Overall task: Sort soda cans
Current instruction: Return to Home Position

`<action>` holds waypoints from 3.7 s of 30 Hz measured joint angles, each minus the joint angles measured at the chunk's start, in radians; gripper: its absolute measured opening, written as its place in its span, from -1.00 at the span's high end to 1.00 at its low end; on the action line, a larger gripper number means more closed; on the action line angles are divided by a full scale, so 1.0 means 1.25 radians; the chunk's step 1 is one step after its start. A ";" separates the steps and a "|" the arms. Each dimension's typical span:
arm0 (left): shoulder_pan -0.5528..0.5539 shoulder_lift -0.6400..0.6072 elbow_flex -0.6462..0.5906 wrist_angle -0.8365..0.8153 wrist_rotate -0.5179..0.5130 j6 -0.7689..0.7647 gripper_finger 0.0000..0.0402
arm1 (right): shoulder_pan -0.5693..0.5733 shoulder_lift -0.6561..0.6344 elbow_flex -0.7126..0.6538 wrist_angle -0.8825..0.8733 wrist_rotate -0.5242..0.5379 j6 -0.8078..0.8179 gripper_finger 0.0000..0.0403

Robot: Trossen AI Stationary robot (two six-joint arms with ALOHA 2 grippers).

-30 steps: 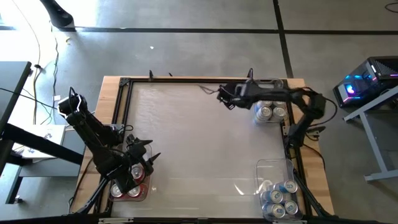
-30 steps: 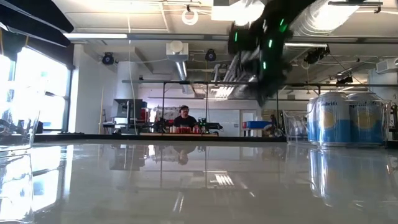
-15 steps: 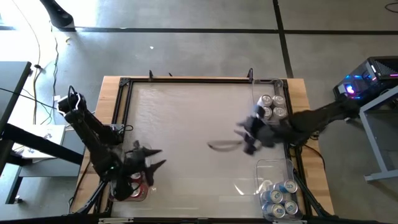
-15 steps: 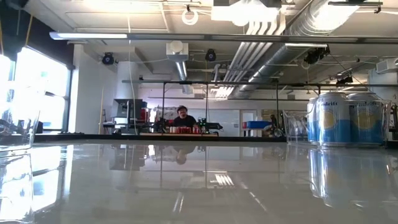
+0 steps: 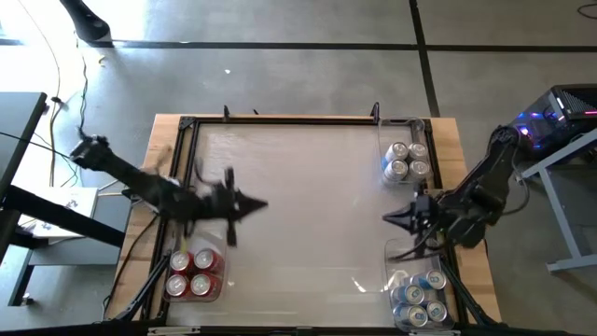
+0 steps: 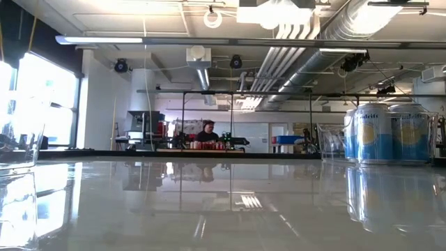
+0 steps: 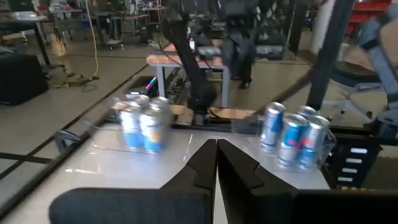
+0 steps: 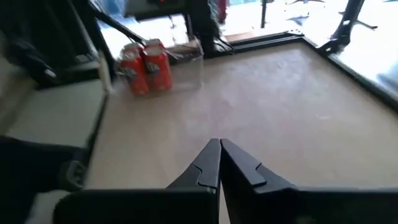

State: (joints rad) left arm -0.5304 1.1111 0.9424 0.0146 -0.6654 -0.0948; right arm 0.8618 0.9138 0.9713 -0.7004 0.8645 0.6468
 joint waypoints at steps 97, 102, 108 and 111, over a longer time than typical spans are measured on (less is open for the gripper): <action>0.277 -0.830 -0.745 0.010 0.425 -0.047 1.00 | -0.700 -0.678 -0.769 0.570 -0.677 -0.351 1.00; 0.277 -0.830 -0.745 0.010 0.425 -0.047 1.00 | -0.700 -0.678 -0.769 0.569 -0.677 -0.351 1.00; 0.277 -0.830 -0.745 0.010 0.425 -0.047 1.00 | -0.700 -0.678 -0.768 0.569 -0.677 -0.351 1.00; 0.277 -0.830 -0.745 0.010 0.425 -0.047 1.00 | -0.700 -0.678 -0.768 0.569 -0.677 -0.351 1.00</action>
State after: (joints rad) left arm -0.1840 0.0738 0.0109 0.0269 -0.1345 -0.1539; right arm -0.0132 0.0666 0.0109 0.0108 0.0185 0.2085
